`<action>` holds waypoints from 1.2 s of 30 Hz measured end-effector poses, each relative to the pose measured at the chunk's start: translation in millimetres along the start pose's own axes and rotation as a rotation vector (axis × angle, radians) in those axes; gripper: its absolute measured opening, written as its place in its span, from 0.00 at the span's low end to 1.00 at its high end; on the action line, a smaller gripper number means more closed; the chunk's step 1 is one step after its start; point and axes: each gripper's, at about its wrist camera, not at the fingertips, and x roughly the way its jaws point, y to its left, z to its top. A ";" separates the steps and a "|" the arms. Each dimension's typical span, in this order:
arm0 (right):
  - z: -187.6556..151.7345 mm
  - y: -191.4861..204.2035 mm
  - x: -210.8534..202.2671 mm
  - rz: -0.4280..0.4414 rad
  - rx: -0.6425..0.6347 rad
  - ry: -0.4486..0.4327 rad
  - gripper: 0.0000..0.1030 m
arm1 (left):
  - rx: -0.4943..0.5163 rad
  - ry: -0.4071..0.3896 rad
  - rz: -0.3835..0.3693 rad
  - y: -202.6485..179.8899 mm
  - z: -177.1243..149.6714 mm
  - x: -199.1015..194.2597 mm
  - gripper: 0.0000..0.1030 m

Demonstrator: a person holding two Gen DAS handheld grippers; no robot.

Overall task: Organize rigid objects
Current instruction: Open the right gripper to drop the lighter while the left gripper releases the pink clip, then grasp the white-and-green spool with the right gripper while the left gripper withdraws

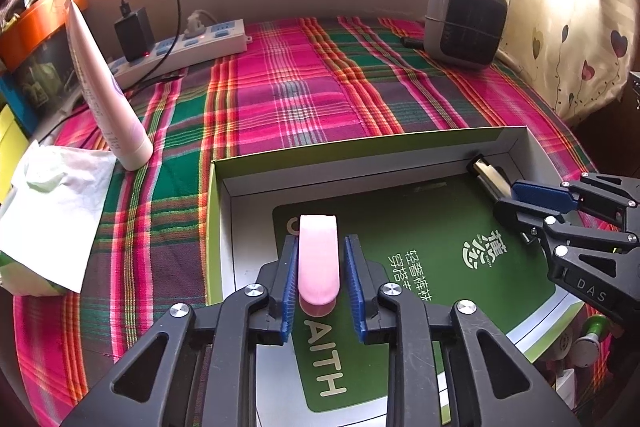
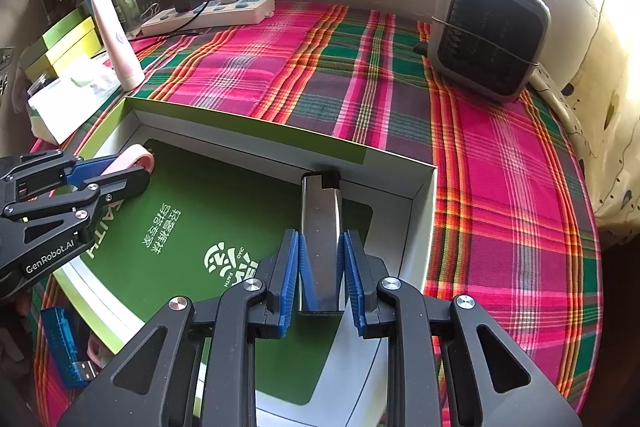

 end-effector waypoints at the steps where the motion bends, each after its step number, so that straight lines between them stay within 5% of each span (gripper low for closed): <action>1: -0.5 0.2 -0.3 0.001 -0.001 -0.001 0.25 | -0.001 -0.001 -0.001 -0.6 -0.3 -0.8 0.25; 20: -14.8 -3.4 -38.6 0.023 0.043 -0.077 0.36 | -0.057 -0.060 -0.051 5.0 -14.8 -43.1 0.30; 36: -64.6 -13.4 -86.7 0.038 0.125 -0.157 0.40 | -0.118 -0.115 -0.084 10.3 -59.3 -91.9 0.31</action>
